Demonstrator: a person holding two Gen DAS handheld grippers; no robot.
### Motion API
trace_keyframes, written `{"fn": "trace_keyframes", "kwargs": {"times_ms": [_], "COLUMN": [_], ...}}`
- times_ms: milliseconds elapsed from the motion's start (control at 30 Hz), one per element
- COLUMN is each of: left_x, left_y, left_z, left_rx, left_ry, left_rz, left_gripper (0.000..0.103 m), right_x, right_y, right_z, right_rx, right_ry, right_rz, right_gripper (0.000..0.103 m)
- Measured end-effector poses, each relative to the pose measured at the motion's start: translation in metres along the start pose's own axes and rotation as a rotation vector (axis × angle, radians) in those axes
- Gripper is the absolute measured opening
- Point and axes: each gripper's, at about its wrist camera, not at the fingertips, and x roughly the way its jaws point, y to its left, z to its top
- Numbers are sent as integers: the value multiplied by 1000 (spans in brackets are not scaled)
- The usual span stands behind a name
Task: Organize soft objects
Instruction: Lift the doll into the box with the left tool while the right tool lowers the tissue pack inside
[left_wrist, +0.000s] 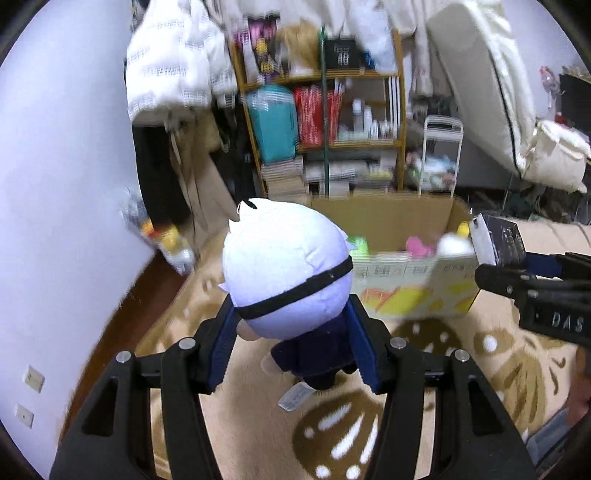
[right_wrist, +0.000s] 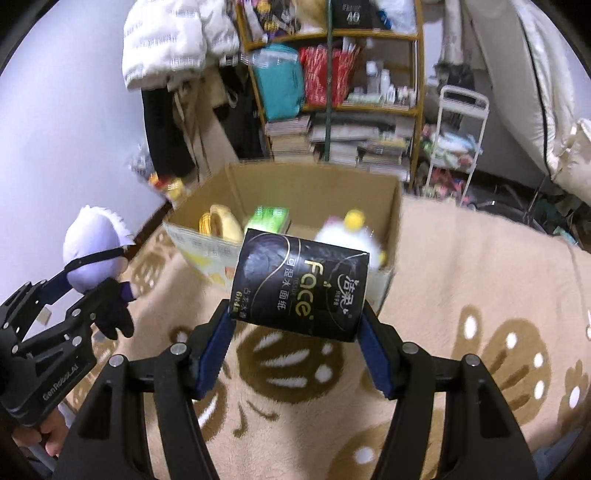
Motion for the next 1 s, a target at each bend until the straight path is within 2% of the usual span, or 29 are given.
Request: {"fn": "trace_keyframes", "kwargs": {"times_ms": [133,300,500,667,800,1000], "left_x": [-21,-26,-4,16,36,76], "left_y": [3,6,5,4,1,-8], "left_z": [19,42,65,79,86,84], "left_rx": [-16,-13,16,41,59,74], "left_ry": [-95,-140,-161,-187,-182,-111], "left_rz": [-8,-18,-11,-51,-58,-66], "left_gripper": [56,56,56,56,56,57], "right_x": [-19,-32,-29,-15,4,34], "right_y": [-10,-21,-21,-16,-17,-28], "right_z": [15,32,48,61,67,73], "right_rx": [21,48,12,-28,-38,-6], "right_ry": [-76,-130,-149,-165,-151,-120], "right_rz": [7,4,-9,-17,-17,3], "right_gripper": [69,69,69,69,69,69]}}
